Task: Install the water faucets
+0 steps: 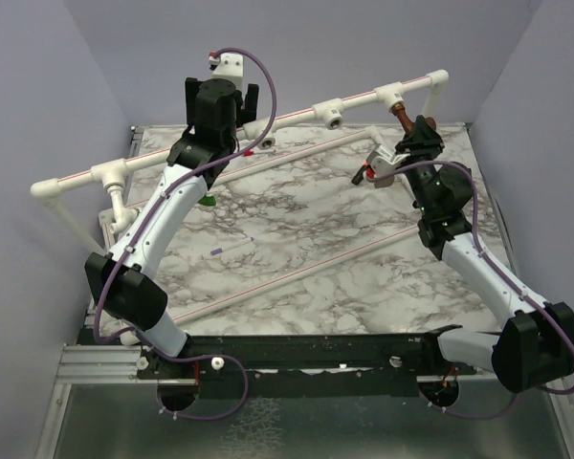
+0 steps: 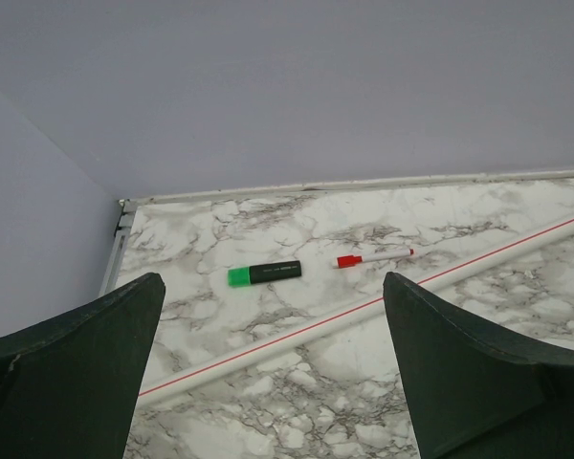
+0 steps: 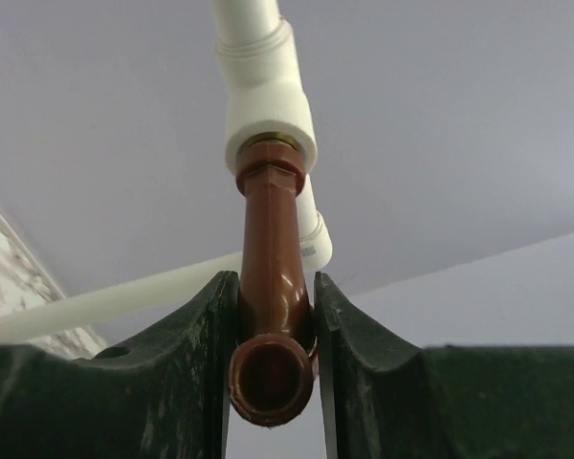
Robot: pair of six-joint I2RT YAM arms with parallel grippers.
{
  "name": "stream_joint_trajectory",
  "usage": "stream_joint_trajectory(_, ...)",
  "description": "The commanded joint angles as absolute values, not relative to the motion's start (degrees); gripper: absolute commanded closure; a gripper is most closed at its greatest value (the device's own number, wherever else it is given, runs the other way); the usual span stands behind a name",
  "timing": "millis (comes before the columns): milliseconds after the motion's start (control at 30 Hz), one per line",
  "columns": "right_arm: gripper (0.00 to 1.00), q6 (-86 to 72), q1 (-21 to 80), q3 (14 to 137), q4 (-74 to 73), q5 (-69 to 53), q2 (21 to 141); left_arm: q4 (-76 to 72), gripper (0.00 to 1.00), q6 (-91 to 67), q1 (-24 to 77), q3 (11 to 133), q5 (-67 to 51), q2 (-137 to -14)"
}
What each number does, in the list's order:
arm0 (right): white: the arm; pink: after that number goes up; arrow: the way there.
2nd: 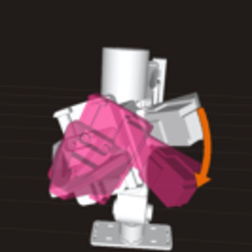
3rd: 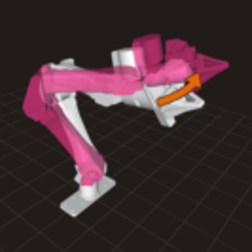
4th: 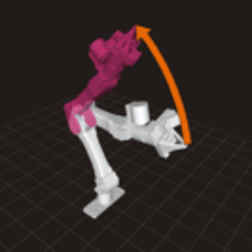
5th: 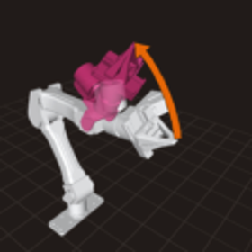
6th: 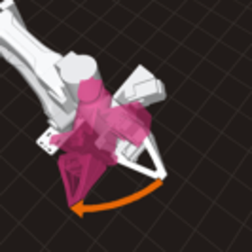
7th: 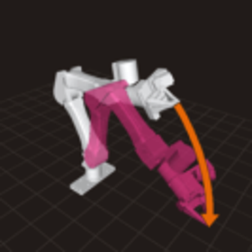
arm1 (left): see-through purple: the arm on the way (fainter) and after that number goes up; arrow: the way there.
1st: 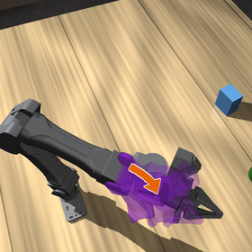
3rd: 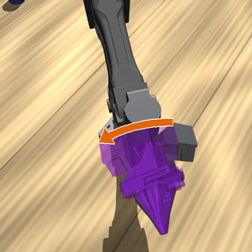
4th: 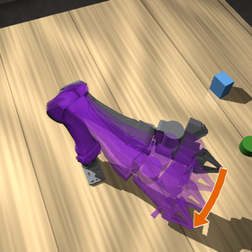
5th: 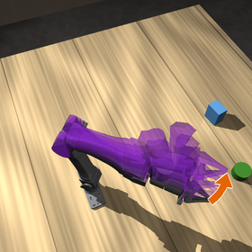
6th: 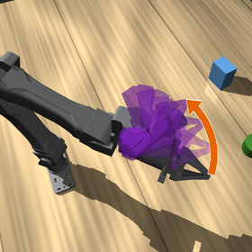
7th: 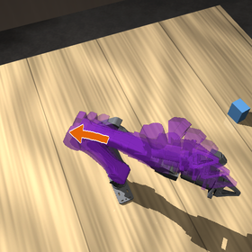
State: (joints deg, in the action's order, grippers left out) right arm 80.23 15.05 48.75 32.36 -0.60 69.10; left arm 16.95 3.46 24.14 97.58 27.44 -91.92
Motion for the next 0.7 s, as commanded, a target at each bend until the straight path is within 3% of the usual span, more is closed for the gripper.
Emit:
stream_joint_trajectory(0, 0.71, 74.3, 15.3, 50.4, 32.6, 0.8, 68.7, 20.9, 0.03, 3.0, 26.5, 96.5, 24.3, -93.3)
stream_joint_trajectory(133, 0.98, 68.1, 15.3, 51.4, 31.5, 0.3, 67.9, 20.9, 0.03, 3.0, 26.5, 96.6, 24.3, -93.0)
stream_joint_trajectory(167, 0.99, 66.0, 15.3, 51.7, 31.3, 0.3, 67.6, 20.9, 0.03, 3.0, 26.5, 96.5, 24.3, -93.0)
stream_joint_trajectory(667, 1.00, 16.1, 15.3, 54.8, 26.9, -1.6, 63.7, 20.9, 0.03, 3.0, 26.5, 96.3, 24.3, -92.4)
